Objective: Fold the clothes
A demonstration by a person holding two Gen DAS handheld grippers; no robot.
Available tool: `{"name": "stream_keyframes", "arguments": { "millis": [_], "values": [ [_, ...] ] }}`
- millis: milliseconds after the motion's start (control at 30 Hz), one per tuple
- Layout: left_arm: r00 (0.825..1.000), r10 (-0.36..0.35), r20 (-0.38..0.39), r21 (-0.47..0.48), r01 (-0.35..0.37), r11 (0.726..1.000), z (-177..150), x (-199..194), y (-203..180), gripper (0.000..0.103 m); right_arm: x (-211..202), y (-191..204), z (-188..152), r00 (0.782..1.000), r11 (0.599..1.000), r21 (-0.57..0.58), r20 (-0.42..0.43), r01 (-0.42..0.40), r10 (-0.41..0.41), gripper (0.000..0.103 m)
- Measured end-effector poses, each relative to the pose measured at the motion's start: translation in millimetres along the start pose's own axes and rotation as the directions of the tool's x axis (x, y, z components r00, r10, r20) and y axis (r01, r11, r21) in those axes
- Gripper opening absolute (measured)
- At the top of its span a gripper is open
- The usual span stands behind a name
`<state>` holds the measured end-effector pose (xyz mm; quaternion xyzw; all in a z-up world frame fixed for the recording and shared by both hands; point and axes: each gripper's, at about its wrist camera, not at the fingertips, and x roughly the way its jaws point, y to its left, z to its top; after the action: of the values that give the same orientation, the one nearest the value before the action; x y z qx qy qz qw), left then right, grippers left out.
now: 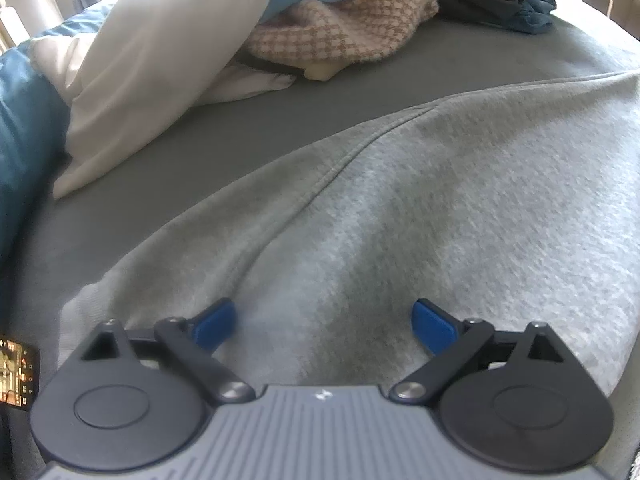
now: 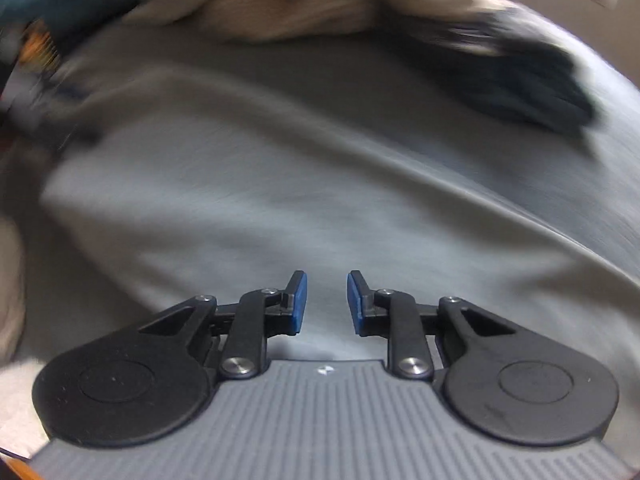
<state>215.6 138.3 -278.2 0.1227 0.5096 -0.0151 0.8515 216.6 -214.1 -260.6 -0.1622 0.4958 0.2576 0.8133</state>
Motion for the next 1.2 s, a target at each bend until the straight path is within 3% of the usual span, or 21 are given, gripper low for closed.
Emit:
{"name": "stream_keyframes", "arguments": {
  "millis": [100,200,267,367,400,467,533,667,767,800,867,933,1000,1033,1133,1200],
  "values": [
    [1.000,-0.010,0.007,-0.008,0.010,1.000,-1.8,0.0,3.6,0.097,7.6,-24.2,-30.8,0.996,0.999,0.022,-0.080,0.038,-0.036,0.023],
    [1.000,-0.014,0.014,-0.003,0.014,1.000,-1.5,1.3,3.1,0.097,-20.9,-87.0,-81.8,0.983,0.957,0.253,-0.153,0.138,-0.101,0.030],
    [1.000,-0.012,0.016,-0.003,0.012,1.000,-1.3,0.8,2.1,0.097,-41.1,-118.0,-112.2,0.948,0.896,0.348,-0.254,0.275,-0.192,0.032],
    [1.000,-0.010,0.012,0.009,0.010,1.000,0.5,1.6,1.2,0.097,-63.3,-147.0,-141.7,0.863,0.791,0.391,-0.391,0.470,-0.319,0.032],
    [1.000,-0.007,0.010,0.013,0.007,1.000,0.9,1.2,0.6,0.096,-69.6,-148.9,-141.6,0.862,0.774,0.408,-0.378,0.483,-0.338,0.032],
    [1.000,0.003,0.006,0.023,-0.003,1.000,1.2,-1.4,-0.7,0.096,-80.6,-145.2,-131.7,0.880,0.763,0.444,-0.304,0.469,-0.364,0.032],
    [1.000,0.015,0.000,0.030,-0.015,0.999,1.3,-5.4,-1.6,0.096,-83.0,-134.4,-109.0,0.906,0.782,0.457,-0.203,0.423,-0.372,0.032],
    [1.000,0.029,0.010,0.025,-0.029,0.999,0.0,-21.3,0.5,0.096,-57.0,-118.6,-36.9,0.968,0.855,0.465,-0.014,0.229,-0.251,0.032],
    [0.999,0.029,0.026,0.009,-0.030,1.000,-3.6,-36.0,8.4,0.096,-29.7,-117.2,1.4,0.984,0.843,0.524,0.050,0.122,-0.173,0.032],
    [0.999,0.029,0.029,0.004,-0.029,1.000,-5.5,-40.5,11.6,0.096,-19.7,-120.2,10.8,0.987,0.825,0.557,0.059,0.094,-0.152,0.032],
    [0.999,0.026,0.027,-0.011,-0.025,1.000,-11.0,-48.5,19.7,0.096,2.4,-136.3,18.1,0.991,0.751,0.655,0.028,0.081,-0.131,0.032],
    [0.999,0.017,0.029,-0.030,-0.016,0.999,-17.6,-57.2,29.8,0.096,19.2,-151.5,13.5,0.988,0.664,0.737,-0.031,0.125,-0.152,0.031],
    [0.999,0.005,0.051,-0.051,-0.003,0.999,-24.1,-68.7,39.7,0.096,21.0,-167.4,9.0,0.981,0.585,0.802,-0.010,0.124,-0.193,0.030],
    [0.998,0.000,0.063,-0.060,0.004,0.998,-27.3,-74.5,44.6,0.096,14.0,-170.1,10.3,0.969,0.555,0.820,0.005,0.137,-0.246,0.030],
    [0.995,-0.017,0.098,-0.112,0.028,0.993,-37.7,-91.6,61.5,0.096,-4.5,-174.2,17.4,0.906,0.457,0.859,-0.019,0.231,-0.423,0.034],
    [0.992,-0.026,0.123,-0.167,0.047,0.985,-45.5,-102.1,74.5,0.096,-15.4,-171.0,19.3,0.894,0.414,0.888,0.007,0.201,-0.449,0.034]
  ]
}}
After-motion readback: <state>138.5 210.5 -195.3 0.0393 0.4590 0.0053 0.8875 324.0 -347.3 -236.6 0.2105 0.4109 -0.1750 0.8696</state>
